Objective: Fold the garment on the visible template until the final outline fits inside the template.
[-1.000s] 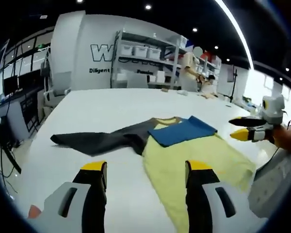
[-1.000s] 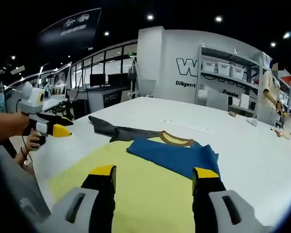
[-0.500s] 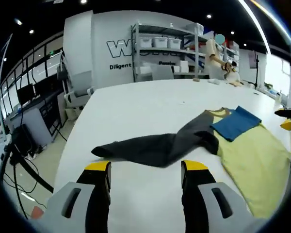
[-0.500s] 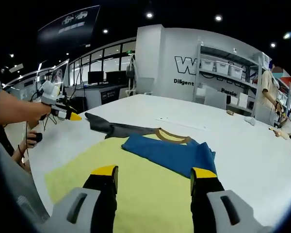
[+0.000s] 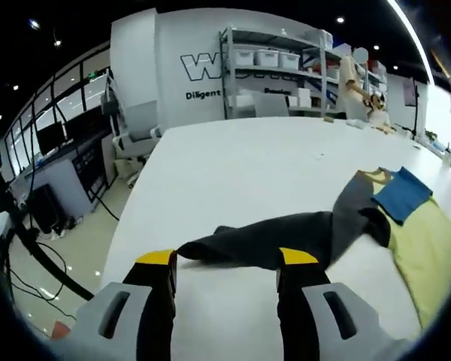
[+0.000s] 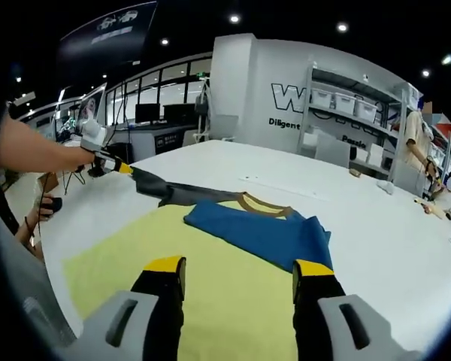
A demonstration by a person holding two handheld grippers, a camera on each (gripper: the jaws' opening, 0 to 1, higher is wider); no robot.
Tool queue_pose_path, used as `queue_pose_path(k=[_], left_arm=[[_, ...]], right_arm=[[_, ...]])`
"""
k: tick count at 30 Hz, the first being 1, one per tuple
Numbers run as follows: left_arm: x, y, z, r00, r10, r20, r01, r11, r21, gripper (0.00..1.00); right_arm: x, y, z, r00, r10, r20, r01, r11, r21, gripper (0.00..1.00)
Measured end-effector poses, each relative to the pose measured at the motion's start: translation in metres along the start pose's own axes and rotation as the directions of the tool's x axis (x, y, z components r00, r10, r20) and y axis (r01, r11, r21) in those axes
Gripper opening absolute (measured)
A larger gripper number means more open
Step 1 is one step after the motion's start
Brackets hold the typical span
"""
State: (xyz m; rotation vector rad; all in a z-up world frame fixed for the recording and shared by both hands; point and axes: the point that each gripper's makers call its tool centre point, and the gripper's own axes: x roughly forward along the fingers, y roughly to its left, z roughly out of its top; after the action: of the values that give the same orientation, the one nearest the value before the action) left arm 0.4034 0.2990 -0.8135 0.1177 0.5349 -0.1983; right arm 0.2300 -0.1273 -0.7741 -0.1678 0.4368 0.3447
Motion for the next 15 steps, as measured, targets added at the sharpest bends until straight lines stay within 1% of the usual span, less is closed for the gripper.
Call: queue_pose_path(k=[3, 7, 9, 10, 11, 15], left_arm=[[0.010, 0.011, -0.006, 0.999, 0.013, -0.029, -0.013, 1.000, 0.010, 0.47], [0.017, 0.018, -0.012, 0.999, 0.018, -0.051, -0.017, 1.000, 0.022, 0.45], [0.020, 0.021, -0.014, 0.998, 0.017, -0.060, -0.015, 0.999, 0.032, 0.44], [0.024, 0.025, -0.016, 0.997, 0.014, -0.072, -0.010, 0.998, 0.054, 0.43], [0.027, 0.026, -0.018, 0.997, 0.008, -0.082, -0.003, 0.998, 0.061, 0.41], [0.032, 0.026, -0.015, 0.997, -0.001, -0.073, 0.007, 0.997, 0.072, 0.36]], right_arm=[[0.001, 0.000, -0.001, 1.000, -0.001, -0.003, 0.001, 1.000, -0.010, 0.55], [0.002, -0.001, -0.004, 1.000, -0.006, -0.016, 0.005, 1.000, -0.018, 0.54], [0.002, -0.004, -0.005, 1.000, -0.012, -0.016, 0.011, 1.000, -0.018, 0.53], [0.002, -0.004, -0.005, 1.000, -0.013, -0.015, 0.012, 1.000, -0.017, 0.53], [0.002, -0.005, -0.004, 1.000, -0.016, -0.016, 0.016, 1.000, -0.015, 0.52], [0.003, -0.007, -0.005, 1.000, -0.024, -0.020, 0.023, 0.999, -0.024, 0.51]])
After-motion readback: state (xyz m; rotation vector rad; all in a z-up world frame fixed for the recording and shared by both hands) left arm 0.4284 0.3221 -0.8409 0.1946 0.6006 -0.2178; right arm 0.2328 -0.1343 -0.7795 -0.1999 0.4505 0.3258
